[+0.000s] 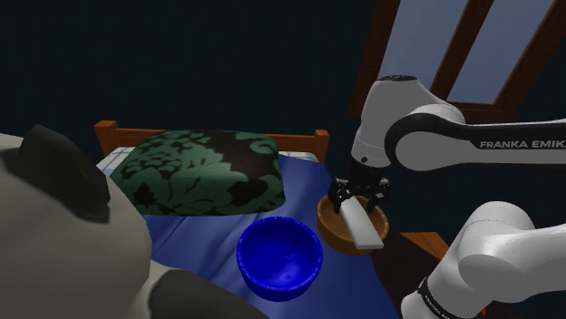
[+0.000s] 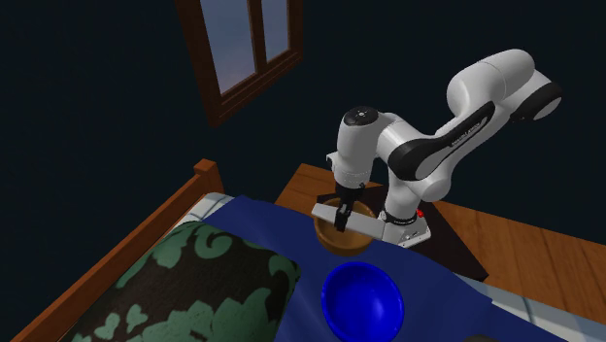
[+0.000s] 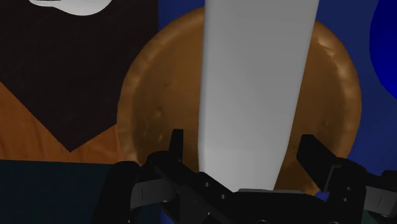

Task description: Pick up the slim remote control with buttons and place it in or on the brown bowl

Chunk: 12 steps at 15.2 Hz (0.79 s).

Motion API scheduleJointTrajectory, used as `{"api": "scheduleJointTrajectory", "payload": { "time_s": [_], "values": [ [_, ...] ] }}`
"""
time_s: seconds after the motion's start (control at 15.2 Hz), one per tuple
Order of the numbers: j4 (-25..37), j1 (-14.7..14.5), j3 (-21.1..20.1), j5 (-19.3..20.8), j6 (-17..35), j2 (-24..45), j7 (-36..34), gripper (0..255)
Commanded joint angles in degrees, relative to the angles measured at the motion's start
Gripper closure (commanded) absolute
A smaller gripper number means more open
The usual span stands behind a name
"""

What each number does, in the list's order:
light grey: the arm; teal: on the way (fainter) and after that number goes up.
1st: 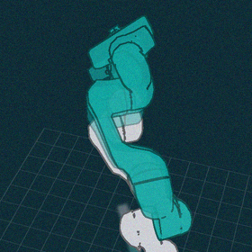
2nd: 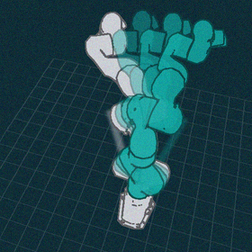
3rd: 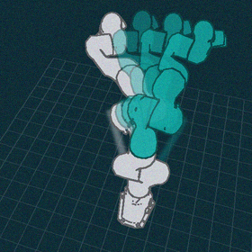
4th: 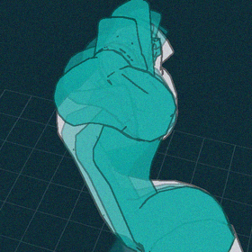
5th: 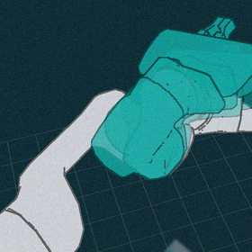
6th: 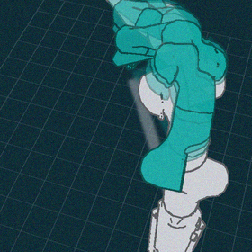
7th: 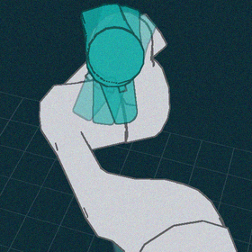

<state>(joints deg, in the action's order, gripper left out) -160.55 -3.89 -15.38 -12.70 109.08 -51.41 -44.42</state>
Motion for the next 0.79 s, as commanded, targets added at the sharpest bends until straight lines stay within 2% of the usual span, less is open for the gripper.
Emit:
{"api": "scheduleJointTrajectory", "payload": {
  "time_s": [0.0, 0.2, 0.73],
  "values": [
    [1.7, 0.2, 0.4, 0.4, -2.1, -0.4, 0.0, 0],
    [6.8, 0.7, 1.5, 1.5, -7.6, -0.9, -0.2, 0],
    [6.8, 0.7, 1.5, 1.5, -7.6, -0.8, -0.2, 0]
  ]
}}
